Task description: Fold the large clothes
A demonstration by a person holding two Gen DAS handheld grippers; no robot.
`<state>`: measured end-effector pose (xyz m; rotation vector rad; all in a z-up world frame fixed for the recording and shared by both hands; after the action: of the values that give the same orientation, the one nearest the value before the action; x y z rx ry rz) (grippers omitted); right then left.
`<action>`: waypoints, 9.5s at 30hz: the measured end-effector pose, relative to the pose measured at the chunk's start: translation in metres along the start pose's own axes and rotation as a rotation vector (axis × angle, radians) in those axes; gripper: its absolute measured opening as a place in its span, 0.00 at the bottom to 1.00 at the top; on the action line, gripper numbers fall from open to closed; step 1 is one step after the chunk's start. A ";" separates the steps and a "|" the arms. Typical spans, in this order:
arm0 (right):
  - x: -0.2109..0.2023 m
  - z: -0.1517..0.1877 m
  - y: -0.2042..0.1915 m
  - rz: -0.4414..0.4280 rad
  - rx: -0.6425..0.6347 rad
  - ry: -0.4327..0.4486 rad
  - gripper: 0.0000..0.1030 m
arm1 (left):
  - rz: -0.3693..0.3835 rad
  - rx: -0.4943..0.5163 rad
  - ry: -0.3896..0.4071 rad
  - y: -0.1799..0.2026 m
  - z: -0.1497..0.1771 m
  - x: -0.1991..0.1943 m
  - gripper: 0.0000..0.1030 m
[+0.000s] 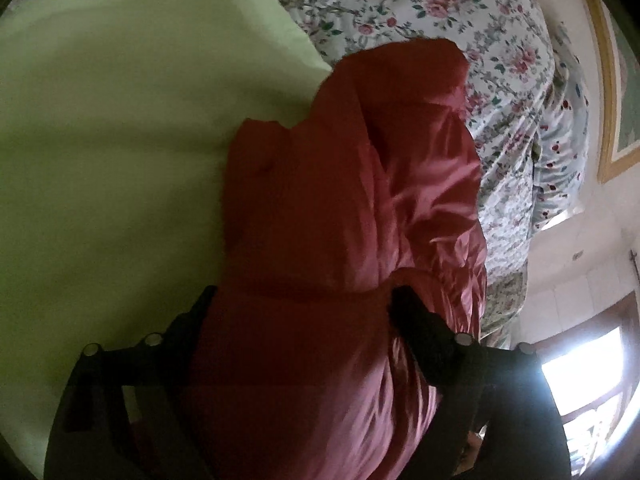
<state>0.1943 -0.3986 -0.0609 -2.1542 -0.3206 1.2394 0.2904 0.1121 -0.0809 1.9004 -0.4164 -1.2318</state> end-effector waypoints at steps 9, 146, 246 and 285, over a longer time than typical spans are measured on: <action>-0.013 0.001 -0.026 0.029 -0.059 -0.013 0.50 | 0.015 0.084 -0.004 0.022 0.008 -0.021 0.43; -0.065 0.024 -0.084 0.478 -0.230 0.125 0.43 | -0.299 0.524 -0.015 0.096 0.170 -0.057 0.44; -0.068 0.147 -0.168 0.378 -0.473 0.129 0.82 | -0.630 0.474 0.170 0.074 0.205 -0.072 1.00; -0.097 0.191 -0.193 0.374 -0.541 0.178 0.85 | -0.568 0.462 0.197 0.066 0.235 -0.107 1.00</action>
<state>0.0000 -0.2213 0.0575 -2.8734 -0.1945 1.2441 0.0455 0.0348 -0.0104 2.6329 -0.0459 -1.3602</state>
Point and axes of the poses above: each gripper's, at about its wrist camera, not at the fingertips, and x roughly the way its jaws point, y to its right, z to its underside, the point moved 2 cm from there along x, roughly the way its jaws point, and after that the axes turned 7 degrees about -x, right-handed, at the moved point
